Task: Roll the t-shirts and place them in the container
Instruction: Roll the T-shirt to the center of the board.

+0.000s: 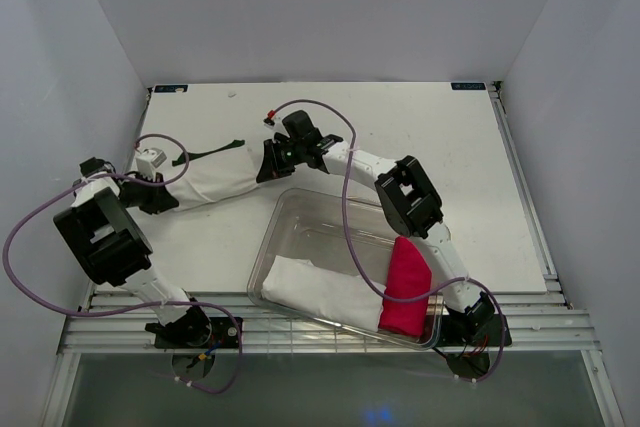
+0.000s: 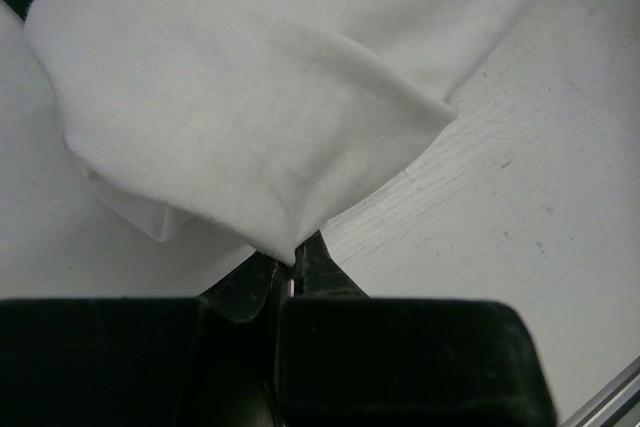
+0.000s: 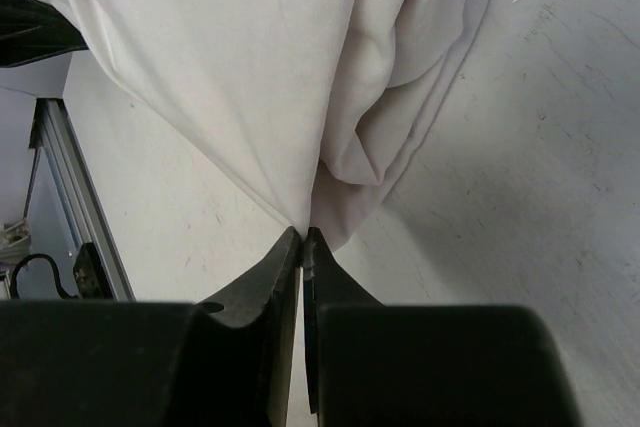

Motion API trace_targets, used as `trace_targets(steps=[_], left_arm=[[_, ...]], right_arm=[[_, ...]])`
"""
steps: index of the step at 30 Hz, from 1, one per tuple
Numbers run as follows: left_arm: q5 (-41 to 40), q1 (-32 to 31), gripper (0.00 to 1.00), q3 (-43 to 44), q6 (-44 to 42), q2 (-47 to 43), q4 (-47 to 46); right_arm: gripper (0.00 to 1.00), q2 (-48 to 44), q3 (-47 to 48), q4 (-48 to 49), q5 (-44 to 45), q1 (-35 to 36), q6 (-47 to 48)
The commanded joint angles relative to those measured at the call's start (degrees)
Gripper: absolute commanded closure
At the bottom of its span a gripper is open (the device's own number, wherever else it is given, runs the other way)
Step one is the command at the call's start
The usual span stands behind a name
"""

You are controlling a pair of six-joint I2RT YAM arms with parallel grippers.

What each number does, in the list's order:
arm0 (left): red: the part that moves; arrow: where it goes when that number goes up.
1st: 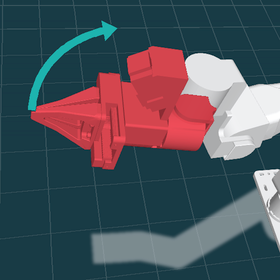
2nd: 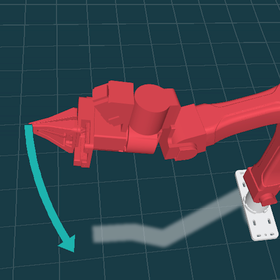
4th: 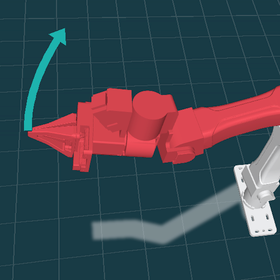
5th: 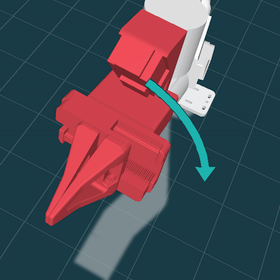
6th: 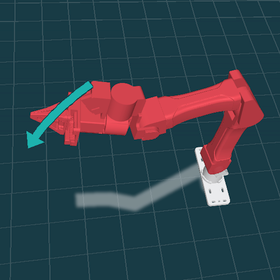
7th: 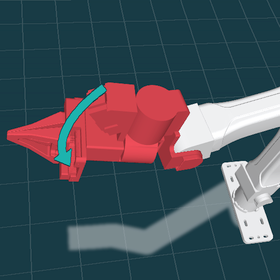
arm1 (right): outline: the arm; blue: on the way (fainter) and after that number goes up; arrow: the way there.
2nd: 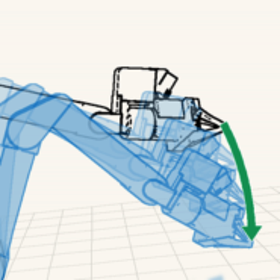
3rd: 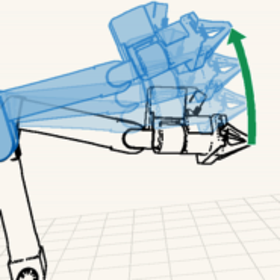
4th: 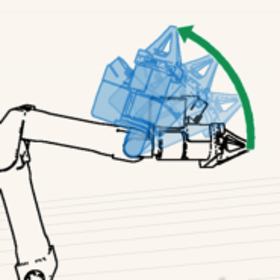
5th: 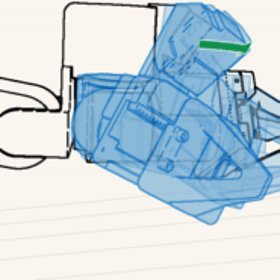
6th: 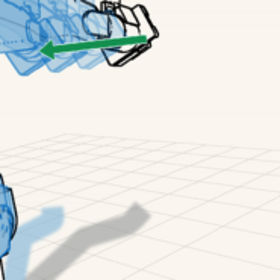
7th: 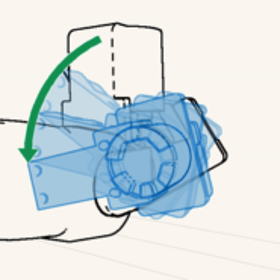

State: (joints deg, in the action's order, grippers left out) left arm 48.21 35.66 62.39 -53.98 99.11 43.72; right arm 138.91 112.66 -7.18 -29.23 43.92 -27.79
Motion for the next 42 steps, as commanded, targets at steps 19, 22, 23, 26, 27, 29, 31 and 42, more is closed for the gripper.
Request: trace_targets(steps=[19,22,23,26,27,29,31,42], left_arm=[[-6.1,2.7,1.0,6.5,-12.2,2.1,7.6],[-6.8,2.7,1.0,6.4,-14.0,2.4,8.1],[-6.0,2.7,1.0,5.9,-14.2,2.4,8.2],[-4.9,1.8,1.0,4.7,-12.9,2.4,8.4],[-3.6,1.7,1.0,4.3,-12.7,2.2,8.5],[-2.6,1.7,0.86,3.7,-12.4,1.4,8.7],[-3.1,1.8,0.72,3.4,-11.8,1.1,8.7],[1.6,7.0,0.35,11.8,-12.8,0.6,18.5]], right_arm=[[0.92,-6.7,-3.5,-0.7,3.4,-2.7,3.9],[0.92,-6.9,-3.1,-1.7,3.7,-2.7,5.7],[0.92,-6.4,-1.7,-2.0,3.1,-2.6,5.6],[0.92,-4.4,-0.5,-1.4,0.3,-0.9,4.8],[0.92,-4.0,-0.5,-0.3,0.0,-0.5,4.4],[0.92,-4.1,-1.0,1.5,-1.1,0.1,3.5],[0.92,-4.0,-1.2,2.7,-1.6,-0.1,1.9],[0.44,-5.5,0.6,2.6,-1.0,-1.9,5.5]])
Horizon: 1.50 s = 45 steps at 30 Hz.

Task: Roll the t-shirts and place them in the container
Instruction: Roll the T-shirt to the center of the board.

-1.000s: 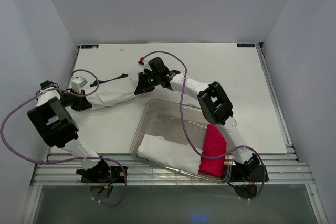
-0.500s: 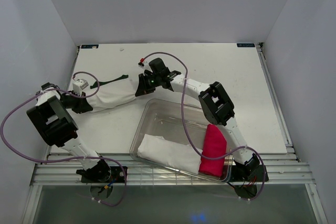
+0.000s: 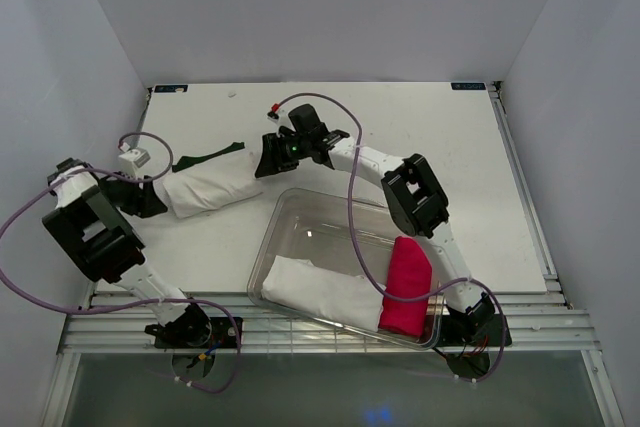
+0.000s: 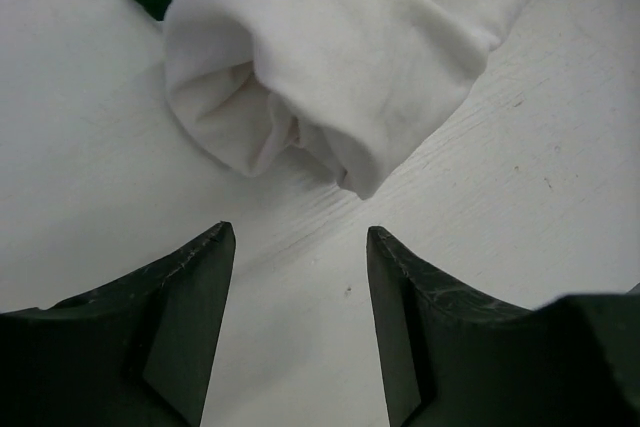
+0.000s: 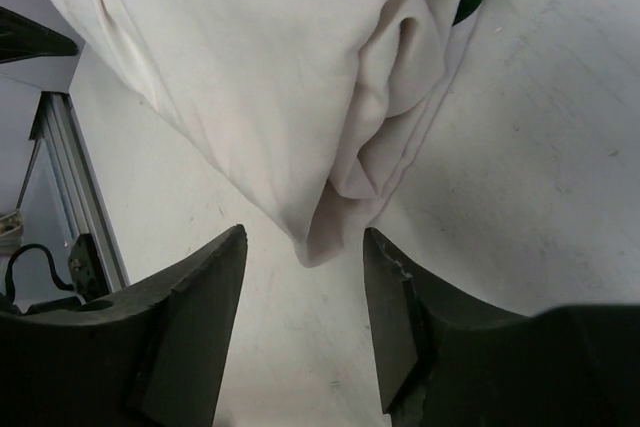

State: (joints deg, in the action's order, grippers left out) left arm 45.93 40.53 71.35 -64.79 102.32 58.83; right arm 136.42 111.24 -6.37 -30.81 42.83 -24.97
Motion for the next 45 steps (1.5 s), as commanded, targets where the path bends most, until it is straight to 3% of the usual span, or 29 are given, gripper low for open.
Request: trace_targets(steps=[1,2,4,6,7,9,13,20,24,27,28,30,31,35,38,39,45], left_arm=[[4.5,3.0,0.34,3.3,-1.7,-2.8,3.5],[6.6,3.0,0.33,4.0,-1.3,-2.8,3.6],[10.7,2.9,0.19,4.1,0.2,-2.7,3.0],[16.0,2.2,0.13,3.2,8.2,-2.2,0.1],[15.4,0.6,0.09,2.3,13.5,-2.1,-7.5],[9.2,-2.4,0.08,-2.8,27.1,-3.9,-21.0],[3.5,-5.1,0.05,-9.7,34.9,-9.2,-34.3],[3.1,-5.1,0.1,-8.0,37.9,-7.5,-34.5],[4.3,-5.2,0.25,-8.6,41.7,-5.8,-36.7],[3.4,-5.8,0.31,-9.0,43.0,-3.6,-38.2],[2.9,-6.0,0.37,-9.2,43.2,-3.1,-38.2],[1.8,-6.0,0.52,-10.4,44.4,-2.1,-38.4],[1.5,-6.1,0.69,-10.9,44.8,-2.0,-38.4],[0.0,-5.6,1.0,-12.1,44.2,-5.3,-36.9],[-0.1,-4.2,1.0,-10.5,43.2,-7.8,-32.2],[-0.1,-3.5,1.0,-8.2,42.0,-7.8,-26.5],[0.2,0.3,1.0,-5.7,29.7,-8.8,-9.7]], right_arm=[[0.41,-2.9,2.3,1.8,1.4,-1.1,3.3],[0.4,-2.6,4.1,1.8,1.5,-1.2,3.5],[0.35,0.2,6.9,2.2,1.5,-1.3,2.7],[0.3,3.7,10.8,3.9,0.7,-1.1,-1.2],[0.26,4.9,11.9,4.5,-0.3,-0.8,-2.6],[0.25,7.1,13.5,5.7,0.3,-0.2,-4.9],[0.24,8.3,12.3,9.1,3.6,0.5,-7.5],[0.28,12.0,14.7,10.6,4.4,1.0,-11.0],[0.35,12.2,12.1,12.7,4.2,1.1,-13.3],[0.57,11.9,10.8,13.8,3.1,1.1,-15.4],[0.69,11.8,10.5,14.0,2.0,1.1,-15.8],[0.78,10.8,8.9,15.1,0.8,1.2,-17.9],[0.85,10.3,8.1,15.4,-0.6,1.2,-18.7],[0.92,6.3,4.9,12.4,-1.3,2.5,-16.7],[0.92,2.0,1.2,10.1,-3.1,3.4,-15.8],[0.92,1.1,-1.9,9.8,-3.6,3.6,-16.2],[0.92,-6.1,-9.3,6.5,-5.5,4.2,-15.6]])
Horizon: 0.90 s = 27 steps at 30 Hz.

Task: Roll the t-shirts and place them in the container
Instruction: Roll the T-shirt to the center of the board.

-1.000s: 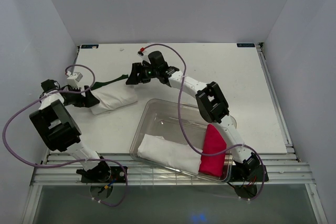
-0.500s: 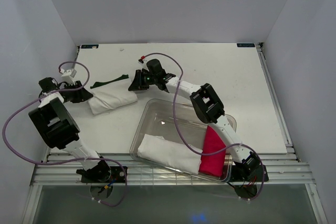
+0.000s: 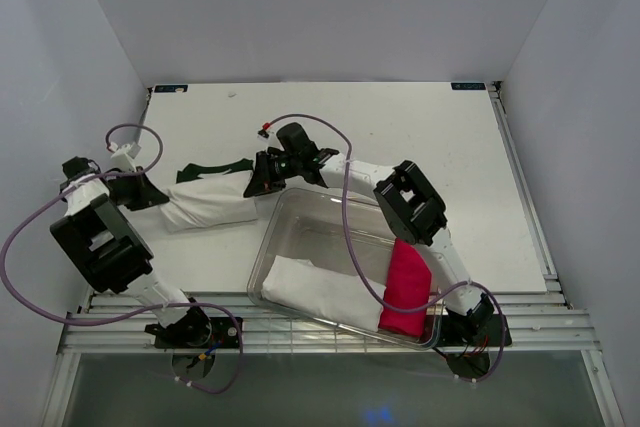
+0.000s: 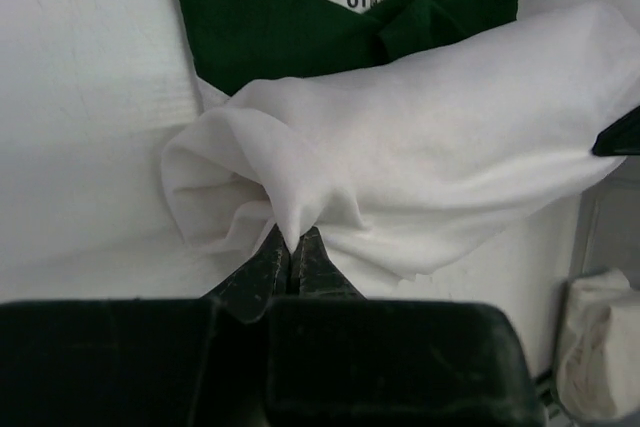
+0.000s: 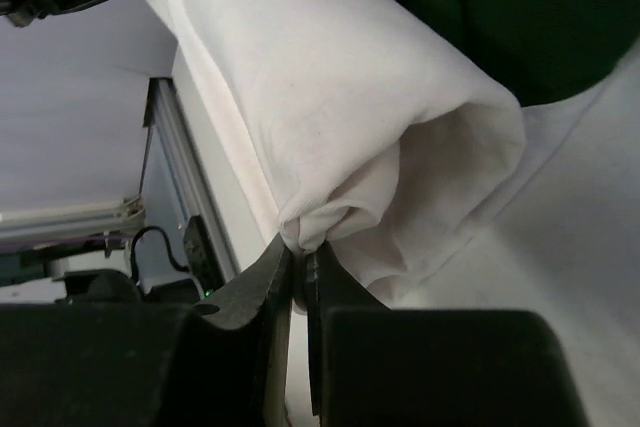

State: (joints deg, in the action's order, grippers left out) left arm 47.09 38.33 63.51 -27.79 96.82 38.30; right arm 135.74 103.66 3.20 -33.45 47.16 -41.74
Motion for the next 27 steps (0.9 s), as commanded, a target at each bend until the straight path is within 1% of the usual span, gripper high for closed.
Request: trace_targets(steps=[1,3,6,7,8,9,11,13,14,15,16,17,19,21,24,25,27], left_arm=[[-1.4,2.5,1.0,2.9,-10.1,-3.0,12.9],[-1.9,2.5,1.0,3.4,-10.8,-2.6,15.6],[-0.8,2.3,1.0,5.1,-8.8,0.0,15.0],[-1.0,2.0,1.0,6.1,-7.6,1.3,14.3],[-3.1,1.7,1.0,8.5,-4.2,4.2,13.5],[-3.9,1.1,1.0,9.6,-2.6,5.7,11.5],[-4.8,0.6,0.83,12.5,-0.8,9.2,10.4],[-5.6,-0.6,0.68,13.4,-0.1,10.4,9.8],[-5.3,-0.9,0.53,13.6,-0.2,10.6,9.7],[-4.7,-1.1,0.43,13.6,-0.9,10.2,9.7],[-4.3,-1.1,0.36,13.6,-1.4,9.7,9.6],[-3.9,-1.1,0.26,13.6,-2.0,9.1,9.3],[-4.5,-1.2,0.2,14.2,-4.0,6.7,8.5],[-5.5,-1.7,0.16,15.3,-5.7,5.1,8.5],[-9.0,-2.6,0.14,17.8,-9.8,2.0,8.4],[-9.6,-2.8,0.14,18.8,-12.1,0.3,8.2],[-10.7,-4.1,0.14,19.5,-13.9,-1.6,6.8]], right_arm=[[0.92,-5.7,-2.0,-3.1,-4.6,-0.1,1.0],[0.92,-5.6,-2.1,-5.2,-6.4,-0.1,-0.4],[0.92,-3.8,0.2,-5.6,-6.0,-0.5,-2.4],[0.92,-2.9,1.4,-6.0,-5.7,-0.7,-3.0],[0.92,-1.2,3.6,-6.5,-5.1,-0.9,-4.0],[0.92,-0.5,4.4,-7.4,-3.1,-1.5,-4.4],[0.92,0.9,4.7,-7.3,-1.6,-2.2,-5.2],[0.92,1.5,5.2,-7.4,-0.6,-2.9,-5.5],[0.92,2.0,5.4,-7.4,-0.3,-2.9,-5.4],[0.92,2.2,6.1,-7.4,-0.1,-2.9,-5.4],[0.92,2.5,6.6,-7.2,0.0,-3.0,-5.8],[0.92,3.0,6.8,-6.5,-0.2,-3.0,-6.5],[0.92,3.5,6.7,-5.1,-0.3,-2.9,-9.1],[0.92,3.7,6.6,-4.1,0.7,-2.9,-10.1],[0.92,3.7,6.0,-3.9,2.5,-3.0,-12.1],[0.92,3.6,5.6,-2.2,2.9,-3.0,-12.8],[0.92,3.1,4.6,0.1,4.0,-3.0,-15.1]])
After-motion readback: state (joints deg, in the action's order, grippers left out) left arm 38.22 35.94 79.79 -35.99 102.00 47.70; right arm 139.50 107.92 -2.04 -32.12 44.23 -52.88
